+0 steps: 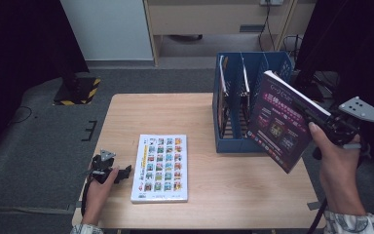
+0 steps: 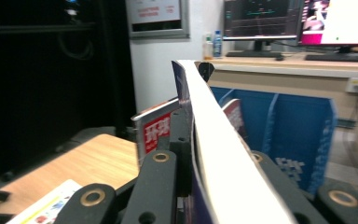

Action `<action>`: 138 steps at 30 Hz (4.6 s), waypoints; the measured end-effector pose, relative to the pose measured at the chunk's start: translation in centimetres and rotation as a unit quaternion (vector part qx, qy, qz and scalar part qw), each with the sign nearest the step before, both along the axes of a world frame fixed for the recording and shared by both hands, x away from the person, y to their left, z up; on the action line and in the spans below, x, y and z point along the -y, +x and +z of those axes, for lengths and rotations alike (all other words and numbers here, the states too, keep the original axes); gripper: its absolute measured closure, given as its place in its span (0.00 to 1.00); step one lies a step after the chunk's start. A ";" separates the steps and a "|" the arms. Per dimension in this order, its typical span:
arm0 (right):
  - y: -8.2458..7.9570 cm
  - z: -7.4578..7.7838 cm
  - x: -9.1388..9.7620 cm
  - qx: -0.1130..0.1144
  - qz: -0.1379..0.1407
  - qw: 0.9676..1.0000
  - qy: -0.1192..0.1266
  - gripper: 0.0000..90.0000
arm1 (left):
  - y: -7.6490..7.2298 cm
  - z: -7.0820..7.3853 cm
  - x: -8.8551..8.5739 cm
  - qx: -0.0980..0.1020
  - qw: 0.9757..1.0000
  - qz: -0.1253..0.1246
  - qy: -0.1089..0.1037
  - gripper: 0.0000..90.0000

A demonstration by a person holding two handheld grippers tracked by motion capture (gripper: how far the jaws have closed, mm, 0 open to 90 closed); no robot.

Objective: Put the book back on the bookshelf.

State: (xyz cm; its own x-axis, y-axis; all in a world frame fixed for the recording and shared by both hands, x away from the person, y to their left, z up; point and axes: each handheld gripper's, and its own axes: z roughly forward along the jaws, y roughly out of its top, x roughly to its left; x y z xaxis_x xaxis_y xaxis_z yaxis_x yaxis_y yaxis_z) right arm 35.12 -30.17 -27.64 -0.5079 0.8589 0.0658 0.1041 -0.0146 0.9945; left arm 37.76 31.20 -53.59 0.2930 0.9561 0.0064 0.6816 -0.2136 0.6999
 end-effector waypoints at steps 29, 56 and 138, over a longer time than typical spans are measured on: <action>6.4 0.9 -2.0 -0.009 -0.108 0.992 -0.061 0.92 | 0.0 -0.1 0.2 0.003 1.000 -0.004 -0.001 0.02; 11.2 -0.9 -5.8 -0.021 -0.140 0.989 -0.031 0.92 | 0.0 -0.1 0.4 0.002 1.000 -0.011 0.000 0.02; 17.0 -6.6 -6.9 -0.012 -0.166 0.986 0.012 0.92 | 0.1 -0.1 0.5 0.001 1.000 -0.014 0.001 0.02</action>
State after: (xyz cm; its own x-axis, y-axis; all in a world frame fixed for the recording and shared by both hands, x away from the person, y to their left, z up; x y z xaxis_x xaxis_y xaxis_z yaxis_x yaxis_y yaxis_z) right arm 52.12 -23.27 -34.25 -0.1976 0.9755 0.0972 0.1121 -0.0760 0.9908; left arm 37.85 30.67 -53.65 0.3201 0.9473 0.0093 0.6733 -0.2344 0.7013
